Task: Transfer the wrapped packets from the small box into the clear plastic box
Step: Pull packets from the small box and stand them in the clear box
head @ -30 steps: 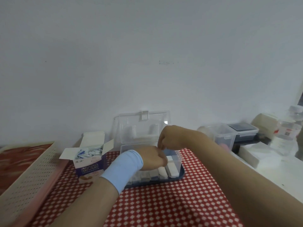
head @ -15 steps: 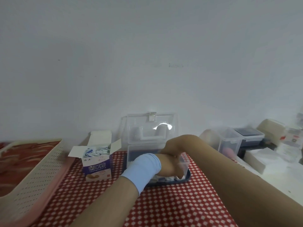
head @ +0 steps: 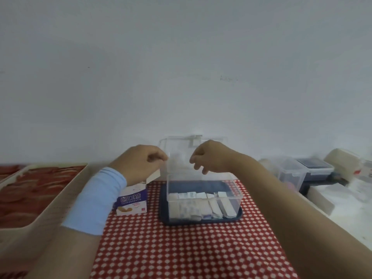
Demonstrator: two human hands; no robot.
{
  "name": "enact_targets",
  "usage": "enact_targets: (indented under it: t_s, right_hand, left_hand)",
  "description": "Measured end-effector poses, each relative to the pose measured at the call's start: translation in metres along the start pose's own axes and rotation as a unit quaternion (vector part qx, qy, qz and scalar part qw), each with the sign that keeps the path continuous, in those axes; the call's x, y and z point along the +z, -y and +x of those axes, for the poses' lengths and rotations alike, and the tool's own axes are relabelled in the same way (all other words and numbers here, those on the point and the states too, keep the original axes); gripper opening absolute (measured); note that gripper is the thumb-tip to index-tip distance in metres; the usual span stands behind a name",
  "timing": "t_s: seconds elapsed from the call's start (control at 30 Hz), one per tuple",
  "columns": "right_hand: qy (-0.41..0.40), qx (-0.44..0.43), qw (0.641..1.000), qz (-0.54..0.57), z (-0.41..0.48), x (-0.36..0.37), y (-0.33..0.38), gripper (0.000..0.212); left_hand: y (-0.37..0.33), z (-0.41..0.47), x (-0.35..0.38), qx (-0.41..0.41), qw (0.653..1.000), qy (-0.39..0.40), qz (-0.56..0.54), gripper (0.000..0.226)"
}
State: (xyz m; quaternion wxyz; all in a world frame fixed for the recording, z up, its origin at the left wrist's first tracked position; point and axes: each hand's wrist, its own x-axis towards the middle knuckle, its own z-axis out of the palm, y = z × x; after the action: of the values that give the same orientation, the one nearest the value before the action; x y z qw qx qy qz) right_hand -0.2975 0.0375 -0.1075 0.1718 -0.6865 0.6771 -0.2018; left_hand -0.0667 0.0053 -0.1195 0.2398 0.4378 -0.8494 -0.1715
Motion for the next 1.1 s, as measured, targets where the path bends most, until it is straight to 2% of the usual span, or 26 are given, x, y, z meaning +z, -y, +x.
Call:
enact_targets:
  t_s: [0.1,0.2,0.3,0.5,0.63,0.73,0.87,0.97,1.1]
  right_hand:
    - [-0.012,-0.044,0.999,0.02,0.004,0.02,0.029,0.018]
    - [-0.015,-0.076,0.996,0.042,0.012,0.038,0.053,0.019]
    - [-0.022,-0.11,0.993,0.034,0.024,0.056,0.072,0.018]
    - [-0.013,-0.117,0.99,-0.076,0.048,0.091,0.093,0.023]
    - [0.002,-0.094,0.975,-0.2,0.063,0.107,0.098,0.02]
    - [-0.007,-0.088,0.969,-0.229,0.068,0.115,0.1,0.015]
    - [-0.036,-0.109,0.958,-0.262,0.07,0.122,0.101,0.013]
    - [-0.055,-0.125,0.964,-0.227,0.067,0.124,0.098,0.012]
    - [-0.081,-0.123,0.987,-0.069,0.061,0.117,0.088,0.005]
  left_hand:
    - [0.039,-0.006,-0.01,-0.061,0.997,-0.04,0.033,0.017]
    - [0.075,-0.013,-0.011,-0.108,0.99,-0.035,0.079,0.018]
    - [0.094,-0.02,-0.011,-0.12,0.989,-0.018,0.091,0.02]
    - [0.107,-0.017,-0.009,-0.115,0.991,0.004,0.069,0.034]
    - [0.11,-0.014,-0.008,-0.095,0.991,-0.031,0.09,0.03]
    - [0.111,-0.013,-0.007,-0.085,0.993,-0.057,0.062,0.025]
    - [0.11,-0.013,-0.005,-0.073,0.996,-0.054,0.026,0.026]
    - [0.108,-0.012,-0.005,-0.063,0.996,-0.05,0.031,0.026]
    - [0.106,-0.013,-0.004,-0.06,0.997,-0.05,0.028,0.021]
